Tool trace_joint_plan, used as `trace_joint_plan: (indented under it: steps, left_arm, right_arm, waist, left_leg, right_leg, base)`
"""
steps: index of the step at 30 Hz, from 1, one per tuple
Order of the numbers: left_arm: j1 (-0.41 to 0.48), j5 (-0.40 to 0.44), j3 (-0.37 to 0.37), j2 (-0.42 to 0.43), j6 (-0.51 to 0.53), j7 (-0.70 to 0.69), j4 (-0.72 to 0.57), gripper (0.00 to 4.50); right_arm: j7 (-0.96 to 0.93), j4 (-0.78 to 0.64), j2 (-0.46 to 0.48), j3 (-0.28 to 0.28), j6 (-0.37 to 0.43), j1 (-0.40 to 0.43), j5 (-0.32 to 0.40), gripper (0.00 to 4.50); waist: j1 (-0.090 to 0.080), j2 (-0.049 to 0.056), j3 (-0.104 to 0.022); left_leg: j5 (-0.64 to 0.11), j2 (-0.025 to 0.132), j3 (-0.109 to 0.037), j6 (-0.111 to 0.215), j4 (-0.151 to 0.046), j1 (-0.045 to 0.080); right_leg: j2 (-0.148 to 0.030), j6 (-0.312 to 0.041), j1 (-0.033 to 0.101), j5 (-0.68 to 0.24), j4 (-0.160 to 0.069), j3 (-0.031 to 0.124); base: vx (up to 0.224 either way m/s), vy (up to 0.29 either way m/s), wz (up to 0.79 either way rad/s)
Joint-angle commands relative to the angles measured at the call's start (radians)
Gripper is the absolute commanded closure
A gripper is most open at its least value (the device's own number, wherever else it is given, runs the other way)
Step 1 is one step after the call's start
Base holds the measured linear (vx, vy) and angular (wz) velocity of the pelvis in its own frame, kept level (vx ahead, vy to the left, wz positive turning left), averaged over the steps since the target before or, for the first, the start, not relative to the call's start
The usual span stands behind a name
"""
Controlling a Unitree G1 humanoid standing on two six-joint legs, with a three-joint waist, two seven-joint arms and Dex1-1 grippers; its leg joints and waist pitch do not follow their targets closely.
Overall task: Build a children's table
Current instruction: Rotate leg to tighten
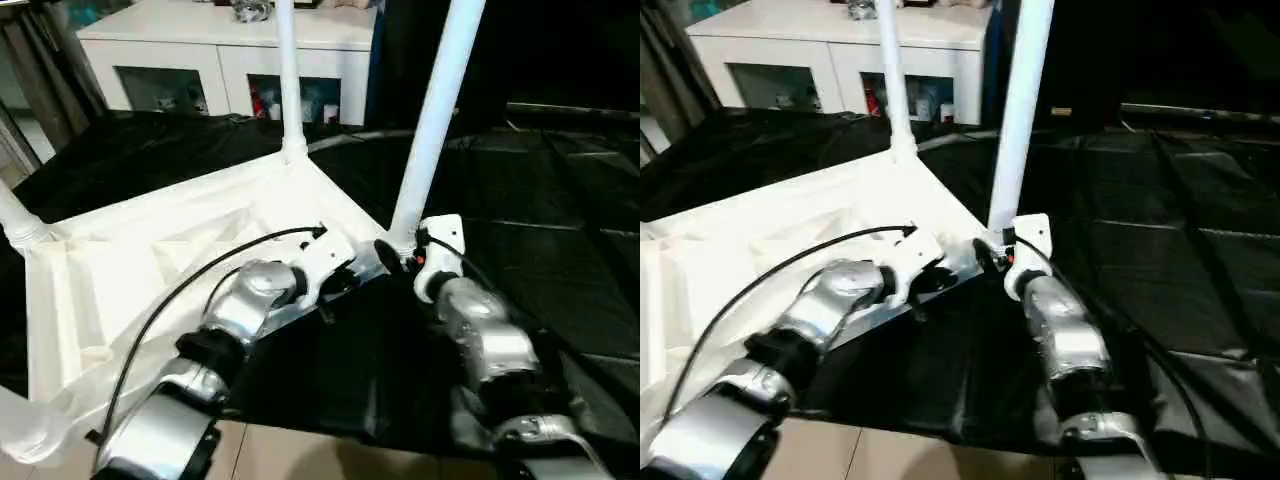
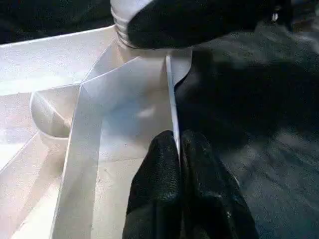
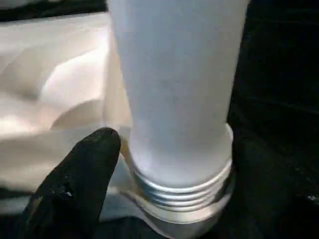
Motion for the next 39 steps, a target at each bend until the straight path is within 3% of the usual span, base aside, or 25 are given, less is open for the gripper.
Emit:
trace_joint_plan:
  steps: [1,8,17,23,24,32,35,39]
  left_arm:
    - [0.024,-0.049,0.004,0.02,-0.054,-0.078,-0.048,4.5]
    - [0.077,-0.105,0.003,0.094,-0.06,-0.236,-0.139,4.5]
    - [0.111,-0.119,0.007,0.108,-0.037,-0.273,-0.195,4.5]
    - [0.121,-0.121,0.008,0.109,-0.023,-0.279,-0.213,4.5]
    - [0.122,-0.119,0.008,0.109,-0.022,-0.279,-0.215,4.5]
    - [0.124,-0.116,0.011,0.103,-0.014,-0.271,-0.212,4.5]
    - [0.117,-0.1,0.011,0.094,-0.01,-0.234,-0.195,4.5]
    - [0.057,-0.046,0.027,0.031,0.02,-0.055,-0.094,4.5]
  right_arm:
    - [0.113,-0.054,-0.038,0.029,0.031,0.011,0.023,0.39]
    - [0.391,-0.111,-0.182,0.11,0.02,0.019,0.024,0.39]
    - [0.465,-0.096,-0.207,0.147,0.023,0.012,0.009,0.39]
    - [0.48,-0.089,-0.202,0.148,0.023,0.01,0.012,0.98]
    - [0.483,-0.092,-0.202,0.148,0.024,0.012,0.014,1.14]
    - [0.451,-0.107,-0.184,0.14,0.042,0.036,0.026,1.69]
    - [0.377,-0.083,-0.155,0.122,0.039,0.039,0.015,1.73]
    - [0.119,-0.01,-0.06,0.066,0.064,0.022,-0.016,1.75]
  waist:
    - [0.005,-0.018,-0.061]
    - [0.006,-0.029,-0.058]
    - [0.009,-0.037,-0.057]
    - [0.01,-0.038,-0.057]
    - [0.01,-0.033,-0.058]
    - [0.009,-0.034,-0.058]
    - [0.008,-0.034,-0.058]
    - [0.002,-0.031,-0.054]
  left_leg:
    - [-0.127,0.019,-0.002,0.107,-0.062,-0.009]
    - [-0.123,0.026,-0.002,0.112,-0.063,-0.01]
    - [-0.097,0.026,0.001,0.113,-0.062,-0.01]
    - [-0.094,0.025,0.001,0.11,-0.061,-0.01]
    - [-0.094,0.026,0.001,0.109,-0.061,-0.009]
    - [-0.093,0.025,0.001,0.108,-0.06,-0.01]
    - [-0.098,0.024,0.0,0.1,-0.061,-0.009]
    - [-0.117,0.021,0.001,0.072,-0.064,-0.006]
  right_leg:
    - [-0.059,-0.185,0.065,-0.246,-0.076,0.052]
    - [-0.06,-0.182,0.061,-0.274,-0.074,0.052]
    - [-0.06,-0.189,0.058,-0.255,-0.068,0.055]
    - [-0.06,-0.18,0.058,-0.265,-0.069,0.055]
    - [-0.06,-0.182,0.058,-0.262,-0.068,0.055]
    - [-0.059,-0.19,0.06,-0.245,-0.067,0.055]
    - [-0.059,-0.184,0.059,-0.258,-0.068,0.055]
    - [-0.057,-0.165,0.054,-0.31,-0.077,0.057]
  base:
    - [0.0,0.0,0.0]
    - [0.0,0.0,0.0]
    - [0.0,0.0,0.0]
    - [0.0,0.0,0.0]
    - [0.0,0.0,0.0]
    - [0.0,0.0,0.0]
    - [0.0,0.0,0.0]
    - [0.0,0.0,0.0]
